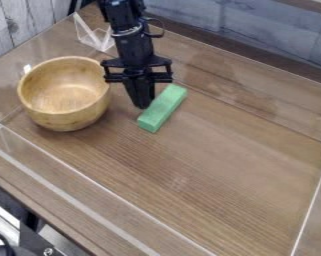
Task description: Move green object from inside the wooden bowl to the table next to it
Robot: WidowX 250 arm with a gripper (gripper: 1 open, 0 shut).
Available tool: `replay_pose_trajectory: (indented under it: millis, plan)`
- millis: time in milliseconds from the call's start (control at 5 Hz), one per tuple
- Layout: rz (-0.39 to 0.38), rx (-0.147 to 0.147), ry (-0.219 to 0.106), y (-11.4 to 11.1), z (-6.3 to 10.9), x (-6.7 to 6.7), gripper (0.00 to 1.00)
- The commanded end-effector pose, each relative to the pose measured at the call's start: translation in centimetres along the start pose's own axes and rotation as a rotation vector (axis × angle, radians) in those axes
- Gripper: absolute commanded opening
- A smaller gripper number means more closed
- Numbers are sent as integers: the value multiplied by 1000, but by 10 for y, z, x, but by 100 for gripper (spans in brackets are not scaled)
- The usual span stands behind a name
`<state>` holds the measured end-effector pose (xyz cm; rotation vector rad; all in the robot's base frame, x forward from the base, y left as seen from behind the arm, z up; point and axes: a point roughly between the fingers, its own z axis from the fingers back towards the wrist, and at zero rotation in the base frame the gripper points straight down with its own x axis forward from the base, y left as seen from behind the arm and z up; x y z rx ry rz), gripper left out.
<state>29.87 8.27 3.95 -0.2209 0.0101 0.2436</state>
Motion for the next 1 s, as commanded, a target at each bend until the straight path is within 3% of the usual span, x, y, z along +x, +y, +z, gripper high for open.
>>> replay_pose_trajectory:
  millis: [0, 400, 800]
  plan:
    - [6, -3, -25, 13, 2, 0, 0]
    - [15, -12, -30, 1, 11, 9, 0]
    - [-95, -20, -7, 2, 32, 7, 0]
